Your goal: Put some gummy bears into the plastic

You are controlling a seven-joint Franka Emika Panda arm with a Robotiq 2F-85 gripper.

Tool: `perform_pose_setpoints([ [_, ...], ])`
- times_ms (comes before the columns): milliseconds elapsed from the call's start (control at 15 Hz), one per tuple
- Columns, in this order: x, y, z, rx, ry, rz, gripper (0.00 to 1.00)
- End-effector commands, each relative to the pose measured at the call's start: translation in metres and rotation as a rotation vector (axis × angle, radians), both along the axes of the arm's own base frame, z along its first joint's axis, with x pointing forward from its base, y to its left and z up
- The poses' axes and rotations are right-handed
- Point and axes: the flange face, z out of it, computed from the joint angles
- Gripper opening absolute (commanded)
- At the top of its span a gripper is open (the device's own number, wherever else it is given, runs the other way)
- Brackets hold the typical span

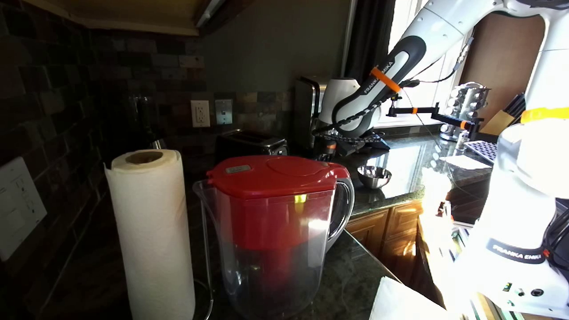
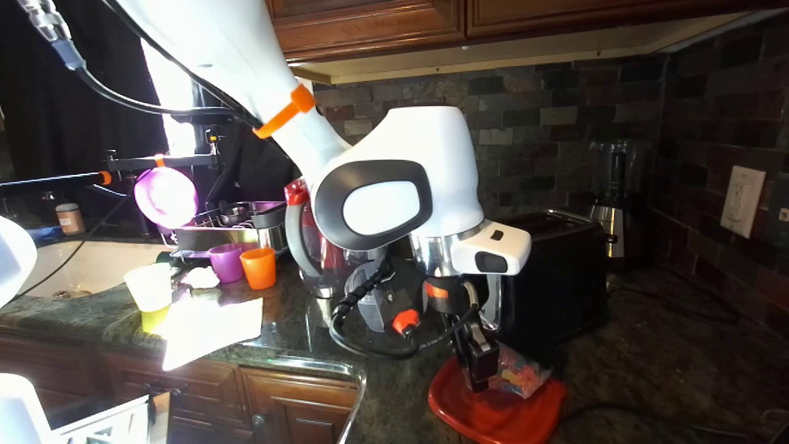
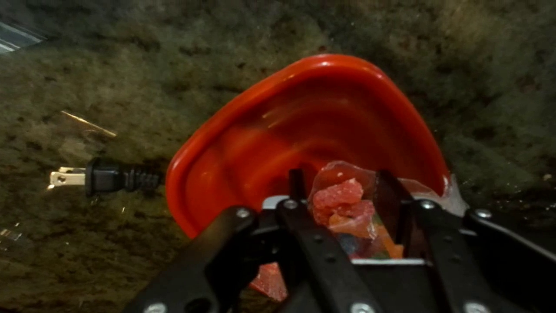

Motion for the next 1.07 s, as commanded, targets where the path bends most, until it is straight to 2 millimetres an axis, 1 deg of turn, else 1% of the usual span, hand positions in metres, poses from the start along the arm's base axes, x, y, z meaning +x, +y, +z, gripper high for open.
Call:
perform_pose_setpoints([
  [0,0.003,0.001,-0.006,0.003,0.011,-0.005,0.48],
  [667,0.018,0.003,-0.007,-0.006,-0.015,0.002,0.47],
  [867,0.021,0.004,-0.009,-0.009,-0.010,0.007,0.43],
  [933,0.022,0.004,-0.010,-0.008,-0.007,0.009,0.38],
  [1000,0.023,0.005,-0.011,-0.010,-0.006,0.010,0.36],
])
